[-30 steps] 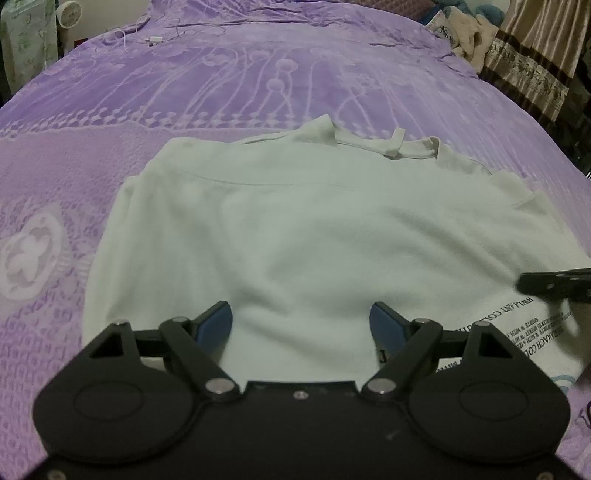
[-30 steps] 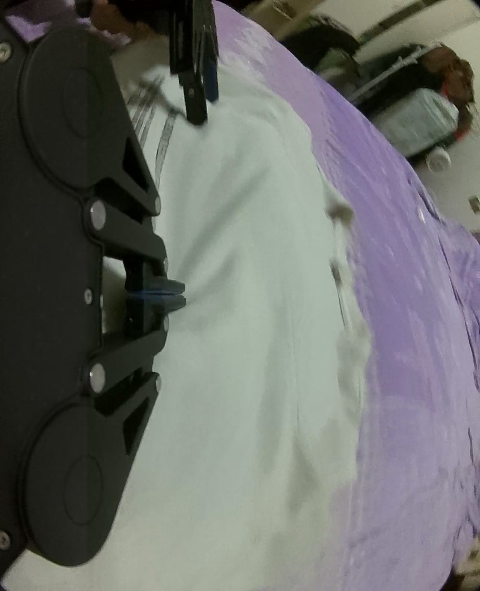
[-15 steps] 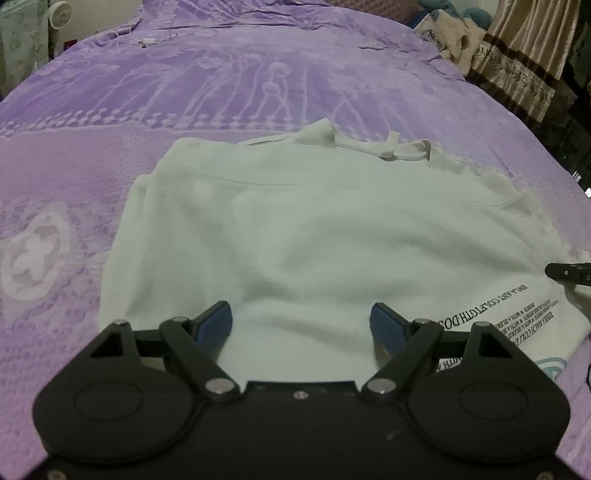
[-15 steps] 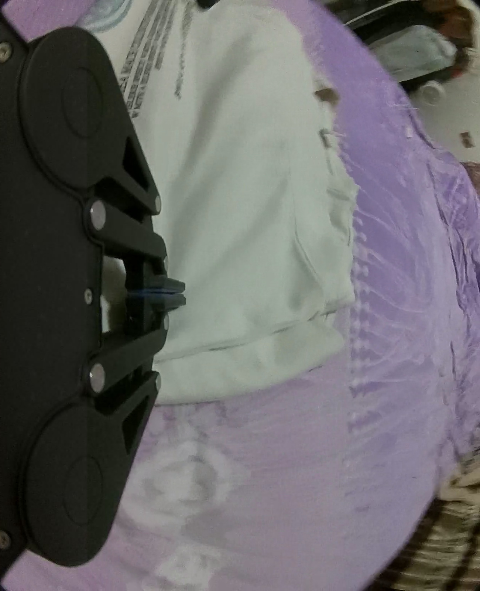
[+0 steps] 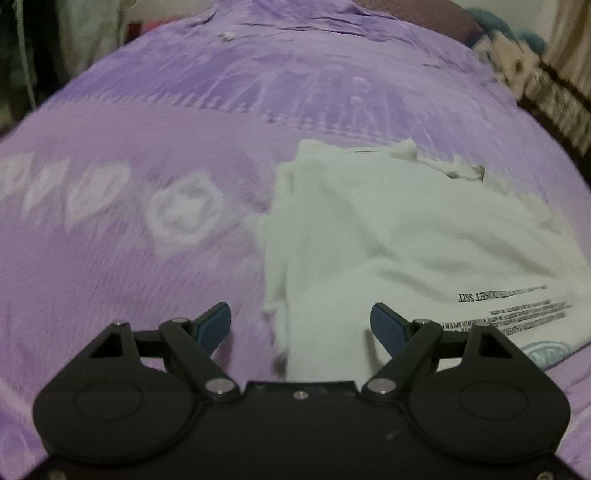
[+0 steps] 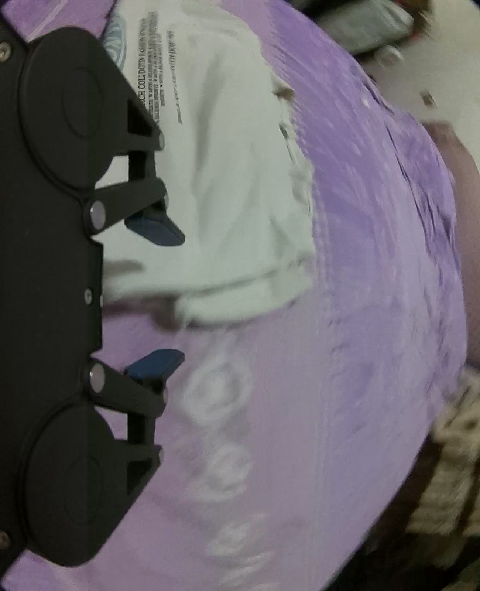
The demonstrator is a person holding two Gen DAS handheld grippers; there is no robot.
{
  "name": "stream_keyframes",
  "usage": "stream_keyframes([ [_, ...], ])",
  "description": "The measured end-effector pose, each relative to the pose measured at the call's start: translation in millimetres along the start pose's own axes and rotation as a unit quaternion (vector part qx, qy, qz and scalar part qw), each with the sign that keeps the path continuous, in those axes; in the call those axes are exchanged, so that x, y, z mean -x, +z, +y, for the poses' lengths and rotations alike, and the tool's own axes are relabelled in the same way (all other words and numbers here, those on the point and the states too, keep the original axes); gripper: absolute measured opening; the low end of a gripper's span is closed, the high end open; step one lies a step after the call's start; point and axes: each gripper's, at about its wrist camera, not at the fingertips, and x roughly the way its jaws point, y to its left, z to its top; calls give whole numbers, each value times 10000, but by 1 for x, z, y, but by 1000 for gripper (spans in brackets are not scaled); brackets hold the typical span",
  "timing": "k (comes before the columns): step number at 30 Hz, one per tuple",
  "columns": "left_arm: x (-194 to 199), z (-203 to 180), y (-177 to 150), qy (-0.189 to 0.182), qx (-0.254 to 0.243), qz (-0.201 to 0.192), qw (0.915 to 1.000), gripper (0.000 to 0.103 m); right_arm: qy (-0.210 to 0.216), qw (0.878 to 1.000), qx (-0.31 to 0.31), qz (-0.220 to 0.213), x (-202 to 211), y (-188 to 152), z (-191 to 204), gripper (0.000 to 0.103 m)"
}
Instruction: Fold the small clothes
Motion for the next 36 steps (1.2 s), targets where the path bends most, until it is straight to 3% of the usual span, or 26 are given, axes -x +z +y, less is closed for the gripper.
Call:
stream_keyframes([
  [6,7,-4,-15,-215,242,-89,9994,84,472,9872,-1424,532,-11,-42,-30,61],
  [9,1,-27,-17,-294,54,-80,9995,84,411,9845,-1680,299,-22,-50,-22,62],
  [11,-6,-45,-19,-179,-325,-101,9993,85,507,9818,-1825,122,-26,-47,-13,61],
  [12,-13,-51,-21,-31,-517,-34,9986,85,630,9793,-1922,17,-29,-45,-9,47],
  [14,-22,-58,-24,207,-641,61,9977,84,1026,9707,-2175,-5,-35,-40,-8,37],
  [16,-20,-54,-27,126,-553,-25,9984,85,1241,9631,-2386,-42,-40,-37,-7,19],
  [17,-19,-48,-27,82,-443,-28,9990,85,1288,9601,-2481,-111,-42,-36,-7,3],
  [20,-17,-25,-29,-9,-1,179,9998,85,1241,9535,-2741,-183,-44,-38,-16,2],
  [23,-2,6,-35,-439,851,348,9948,84,1396,9542,-2636,-222,-33,-39,-21,2],
  [27,29,25,-58,-717,1617,275,9839,84,1346,9647,-2259,-159,-31,-40,-19,2],
  [31,26,32,-76,-608,2568,77,9645,84,1253,9691,-2122,-143,-36,-41,-17,2],
  [33,19,26,-70,-572,2753,59,9596,84,1256,9689,-2126,-146,-35,-41,-19,2],
  [36,19,12,-64,-1115,3041,-54,9461,84,1279,9691,-2101,-171,-34,-40,-19,2],
])
